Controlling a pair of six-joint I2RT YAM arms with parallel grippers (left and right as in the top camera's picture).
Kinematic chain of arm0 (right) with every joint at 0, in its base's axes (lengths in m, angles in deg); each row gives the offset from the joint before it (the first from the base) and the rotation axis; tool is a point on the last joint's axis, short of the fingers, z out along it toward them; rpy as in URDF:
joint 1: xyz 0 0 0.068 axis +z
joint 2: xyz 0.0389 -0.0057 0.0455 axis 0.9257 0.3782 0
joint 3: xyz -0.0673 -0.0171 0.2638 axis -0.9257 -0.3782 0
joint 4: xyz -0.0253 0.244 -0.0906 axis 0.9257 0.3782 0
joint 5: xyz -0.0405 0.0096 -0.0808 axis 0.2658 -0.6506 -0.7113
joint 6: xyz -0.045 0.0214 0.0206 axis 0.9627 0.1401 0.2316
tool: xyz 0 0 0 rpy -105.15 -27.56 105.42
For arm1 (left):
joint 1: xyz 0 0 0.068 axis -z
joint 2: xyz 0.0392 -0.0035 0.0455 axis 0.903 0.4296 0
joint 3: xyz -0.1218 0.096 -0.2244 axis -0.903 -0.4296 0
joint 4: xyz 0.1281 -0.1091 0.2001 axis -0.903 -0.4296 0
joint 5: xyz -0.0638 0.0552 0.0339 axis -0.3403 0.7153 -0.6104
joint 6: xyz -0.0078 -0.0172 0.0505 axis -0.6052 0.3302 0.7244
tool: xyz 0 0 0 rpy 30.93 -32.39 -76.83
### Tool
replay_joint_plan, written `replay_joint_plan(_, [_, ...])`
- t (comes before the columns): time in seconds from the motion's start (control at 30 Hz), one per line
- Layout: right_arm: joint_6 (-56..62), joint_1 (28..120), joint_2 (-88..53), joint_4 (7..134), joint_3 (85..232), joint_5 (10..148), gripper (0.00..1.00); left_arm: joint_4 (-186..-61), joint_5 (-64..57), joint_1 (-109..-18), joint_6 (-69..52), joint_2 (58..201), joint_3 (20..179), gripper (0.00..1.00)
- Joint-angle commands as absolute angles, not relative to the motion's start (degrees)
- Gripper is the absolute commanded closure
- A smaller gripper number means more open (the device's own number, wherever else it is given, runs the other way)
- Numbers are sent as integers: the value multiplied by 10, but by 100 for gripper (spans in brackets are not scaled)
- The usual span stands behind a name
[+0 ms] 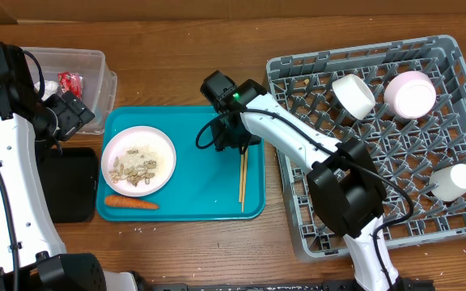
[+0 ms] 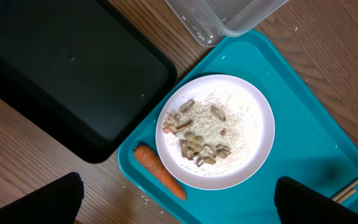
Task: Sort waste into correct bins and load items into the dishwasher
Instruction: 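Lower the right gripper onto the chopsticks and pinch them together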
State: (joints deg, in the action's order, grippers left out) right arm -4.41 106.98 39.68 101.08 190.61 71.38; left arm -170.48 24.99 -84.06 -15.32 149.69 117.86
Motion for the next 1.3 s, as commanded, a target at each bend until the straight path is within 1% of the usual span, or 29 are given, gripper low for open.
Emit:
replay_joint_plan(0.0, [-39,1073,402,1003,1891,711,38,-1705,254,-839,-144,1497,1185,0])
replay_joint_plan(0.57, [-40,1073,402,979,1853,756,38,-1705,254,-839,-144,1497,1185,0])
replay_joint_plan(1.1, [-43,1073,402,974,1833,756,39,-1705,254,-839,-144,1497,1186,0])
replay_joint_plan(1.13, [-43,1073,402,974,1833,755,43,-1705,254,-839,-144,1497,1186,0])
replay_joint_plan(1.17, [-44,1073,402,974,1833,754,55,-1705,254,-839,-144,1497,1186,0])
replay_joint_plan(1.27, [-49,1073,402,974,1833,752,70,-1705,253,-839,-144,1497,1186,0])
